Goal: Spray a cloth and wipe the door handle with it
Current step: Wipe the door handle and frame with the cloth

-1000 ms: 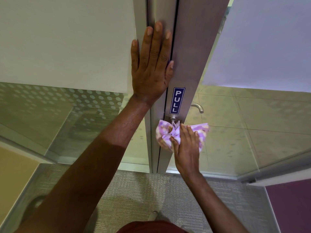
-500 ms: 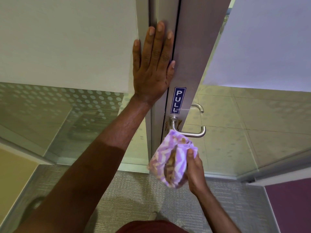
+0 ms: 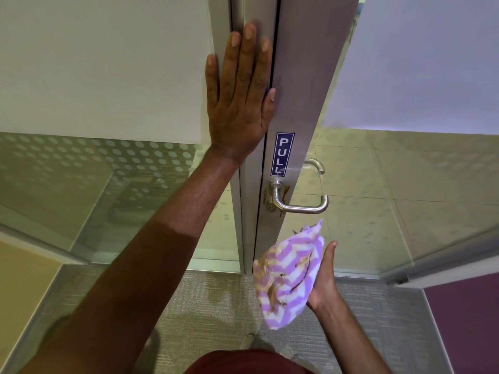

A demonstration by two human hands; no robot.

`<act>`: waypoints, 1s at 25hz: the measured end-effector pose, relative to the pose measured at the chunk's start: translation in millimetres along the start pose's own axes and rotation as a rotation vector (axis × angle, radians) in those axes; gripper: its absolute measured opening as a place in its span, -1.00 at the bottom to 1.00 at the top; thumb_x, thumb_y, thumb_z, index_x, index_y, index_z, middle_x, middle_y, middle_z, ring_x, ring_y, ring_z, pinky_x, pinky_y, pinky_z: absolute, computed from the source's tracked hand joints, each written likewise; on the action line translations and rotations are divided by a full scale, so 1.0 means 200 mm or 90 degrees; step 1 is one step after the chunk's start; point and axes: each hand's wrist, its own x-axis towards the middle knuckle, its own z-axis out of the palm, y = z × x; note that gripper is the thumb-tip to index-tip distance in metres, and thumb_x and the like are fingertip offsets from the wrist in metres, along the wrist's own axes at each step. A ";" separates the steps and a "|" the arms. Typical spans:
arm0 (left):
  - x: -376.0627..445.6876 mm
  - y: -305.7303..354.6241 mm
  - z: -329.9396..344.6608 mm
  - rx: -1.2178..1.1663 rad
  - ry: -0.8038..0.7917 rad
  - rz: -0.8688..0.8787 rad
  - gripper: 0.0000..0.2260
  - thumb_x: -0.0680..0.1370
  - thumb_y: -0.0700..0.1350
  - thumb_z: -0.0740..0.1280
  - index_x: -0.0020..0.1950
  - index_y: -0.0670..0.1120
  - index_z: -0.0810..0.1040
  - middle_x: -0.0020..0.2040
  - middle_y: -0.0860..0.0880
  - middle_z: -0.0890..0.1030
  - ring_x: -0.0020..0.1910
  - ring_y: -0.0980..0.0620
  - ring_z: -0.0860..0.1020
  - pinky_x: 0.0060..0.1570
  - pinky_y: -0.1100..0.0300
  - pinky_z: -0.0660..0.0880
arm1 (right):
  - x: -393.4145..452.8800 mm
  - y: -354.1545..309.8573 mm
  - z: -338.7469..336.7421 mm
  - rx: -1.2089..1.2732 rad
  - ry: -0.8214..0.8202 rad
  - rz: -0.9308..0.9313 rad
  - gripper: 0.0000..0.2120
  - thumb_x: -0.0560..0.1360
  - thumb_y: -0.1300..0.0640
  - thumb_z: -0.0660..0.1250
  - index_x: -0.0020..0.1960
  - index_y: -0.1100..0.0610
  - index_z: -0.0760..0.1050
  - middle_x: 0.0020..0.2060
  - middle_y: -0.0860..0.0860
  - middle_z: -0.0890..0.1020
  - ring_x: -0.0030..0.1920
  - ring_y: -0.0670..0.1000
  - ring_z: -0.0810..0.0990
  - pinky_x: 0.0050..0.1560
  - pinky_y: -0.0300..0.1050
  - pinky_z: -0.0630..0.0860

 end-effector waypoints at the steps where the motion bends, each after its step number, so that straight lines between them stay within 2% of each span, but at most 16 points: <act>1: 0.00 0.00 0.00 0.002 0.003 0.000 -0.55 0.74 0.01 0.09 0.57 -0.18 0.31 0.52 -0.27 0.45 0.55 -0.23 0.30 0.67 -0.08 -0.07 | -0.01 -0.01 -0.01 0.006 -0.009 0.021 -0.10 0.28 -0.62 0.35 0.42 -0.07 0.59 0.29 0.17 0.69 0.32 0.26 0.65 0.27 0.30 0.58; 3: 0.00 0.00 0.01 0.006 0.008 0.005 -0.55 0.74 0.01 0.10 0.57 -0.18 0.31 0.51 -0.27 0.44 0.55 -0.23 0.30 0.67 -0.08 -0.08 | -0.02 -0.03 0.00 -0.025 -0.054 0.073 -0.21 0.40 -0.39 0.53 0.42 0.11 0.58 0.26 0.26 0.67 0.29 0.29 0.65 0.36 0.32 0.51; 5: 0.00 0.00 0.01 0.001 0.006 0.006 -0.55 0.74 0.02 0.09 0.57 -0.18 0.30 0.51 -0.28 0.45 0.54 -0.23 0.30 0.66 -0.08 -0.08 | -0.01 -0.03 -0.01 -0.110 -0.037 0.077 -0.31 0.40 0.04 0.62 0.45 0.23 0.51 0.21 0.33 0.68 0.17 0.32 0.70 0.22 0.29 0.61; 6: 0.00 0.00 0.01 -0.001 0.005 0.005 -0.55 0.74 0.02 0.08 0.57 -0.18 0.30 0.51 -0.28 0.45 0.54 -0.23 0.30 0.66 -0.08 -0.08 | -0.01 -0.03 0.00 -0.166 -0.004 0.058 -0.31 0.36 0.18 0.59 0.45 0.24 0.49 0.19 0.36 0.68 0.13 0.34 0.71 0.14 0.30 0.65; 8: 0.00 0.00 0.01 -0.004 0.004 0.003 -0.55 0.74 0.02 0.08 0.57 -0.18 0.30 0.51 -0.27 0.43 0.54 -0.24 0.30 0.66 -0.08 -0.08 | 0.00 -0.04 0.01 -0.190 0.043 0.014 -0.44 0.38 0.23 0.49 0.37 0.24 0.52 0.13 0.37 0.69 0.07 0.35 0.71 0.10 0.29 0.67; 10: 0.00 0.00 0.01 -0.005 0.007 0.004 -0.55 0.74 0.03 0.08 0.56 -0.18 0.31 0.52 -0.25 0.40 0.54 -0.24 0.30 0.66 -0.07 -0.09 | 0.01 -0.04 0.03 -0.168 0.095 -0.032 -0.66 0.46 0.22 0.39 0.20 0.31 0.58 -0.05 0.28 0.70 -0.10 0.26 0.69 -0.07 0.06 0.69; 12: 0.00 0.00 0.02 -0.005 0.005 0.006 -0.55 0.74 0.02 0.08 0.56 -0.18 0.31 0.52 -0.25 0.40 0.54 -0.24 0.30 0.66 -0.07 -0.09 | 0.04 -0.03 0.04 -0.174 0.219 -0.156 -0.89 0.53 0.23 0.36 0.03 0.23 0.58 -0.25 0.06 0.67 -0.23 0.11 0.61 -0.30 -0.19 0.60; 13: 0.00 0.00 0.02 -0.001 0.002 0.007 -0.55 0.74 0.03 0.08 0.56 -0.18 0.31 0.51 -0.26 0.41 0.54 -0.24 0.30 0.66 -0.08 -0.09 | 0.06 -0.02 0.05 -0.178 0.277 -0.239 -0.96 0.59 0.22 0.35 0.01 0.15 0.58 -0.27 -0.02 0.67 -0.23 0.05 0.62 -0.32 -0.24 0.58; 15: 0.00 0.00 0.02 0.005 -0.004 0.010 -0.55 0.75 0.03 0.08 0.56 -0.17 0.30 0.51 -0.28 0.44 0.54 -0.24 0.30 0.66 -0.07 -0.10 | 0.10 0.01 0.12 -0.232 0.339 -0.356 -0.89 0.67 0.16 0.31 0.12 0.05 0.60 -0.17 -0.14 0.72 -0.18 -0.10 0.69 -0.25 -0.30 0.59; 16: 0.00 -0.01 0.03 0.004 -0.006 0.010 -0.55 0.75 0.03 0.07 0.56 -0.17 0.30 0.50 -0.28 0.45 0.54 -0.24 0.30 0.66 -0.07 -0.10 | 0.14 0.03 0.15 -0.247 0.326 -0.393 -0.85 0.68 0.13 0.30 0.20 0.06 0.60 -0.13 -0.17 0.72 -0.18 -0.12 0.69 -0.21 -0.30 0.57; 17: 0.00 -0.01 0.03 0.003 -0.008 0.011 -0.55 0.75 0.03 0.07 0.56 -0.17 0.29 0.50 -0.28 0.45 0.54 -0.24 0.30 0.66 -0.07 -0.11 | 0.19 0.04 0.18 -0.262 0.306 -0.410 -0.80 0.69 0.12 0.28 0.26 0.14 0.59 -0.09 -0.12 0.71 -0.16 -0.04 0.66 -0.17 -0.22 0.55; 19: 0.00 0.00 0.03 0.013 -0.012 0.012 -0.55 0.75 0.04 0.08 0.57 -0.18 0.29 0.51 -0.28 0.43 0.54 -0.25 0.29 0.66 -0.07 -0.12 | 0.31 0.08 0.23 -0.322 0.254 -0.401 -0.77 0.73 0.16 0.22 0.28 0.26 0.53 -0.04 0.09 0.60 -0.11 0.08 0.55 -0.19 -0.11 0.48; 20: 0.00 -0.01 0.03 0.015 -0.015 0.012 -0.54 0.74 0.03 0.08 0.57 -0.18 0.28 0.51 -0.28 0.43 0.54 -0.25 0.29 0.66 -0.07 -0.12 | 0.35 0.10 0.25 -0.384 0.210 -0.408 -0.83 0.74 0.21 0.18 0.20 0.20 0.53 -0.04 0.09 0.58 -0.14 0.07 0.54 -0.21 -0.17 0.50; 21: 0.00 -0.01 0.03 0.013 -0.019 0.012 -0.54 0.74 0.03 0.09 0.58 -0.19 0.27 0.52 -0.29 0.42 0.55 -0.26 0.28 0.66 -0.08 -0.12 | 0.38 0.10 0.27 -0.472 0.155 -0.440 -0.82 0.73 0.29 0.14 0.11 0.09 0.48 -0.05 0.02 0.57 -0.15 -0.04 0.53 -0.18 -0.33 0.50; 23: 0.00 -0.02 0.03 0.017 -0.029 0.017 -0.53 0.74 0.04 0.08 0.58 -0.19 0.26 0.52 -0.29 0.42 0.56 -0.26 0.27 0.66 -0.09 -0.11 | 0.43 0.10 0.25 -0.692 0.067 -0.596 -0.73 0.62 0.42 0.16 0.04 0.06 0.43 -0.09 -0.04 0.54 -0.11 -0.11 0.48 0.03 -0.47 0.42; 25: 0.00 -0.02 0.03 0.017 -0.033 0.018 -0.53 0.74 0.05 0.07 0.58 -0.19 0.26 0.52 -0.30 0.42 0.56 -0.26 0.27 0.66 -0.09 -0.11 | 0.52 0.03 0.16 -0.949 0.038 -0.756 -0.80 0.51 0.41 0.26 0.00 0.16 0.55 -0.10 0.10 0.59 0.00 0.08 0.52 0.16 -0.21 0.39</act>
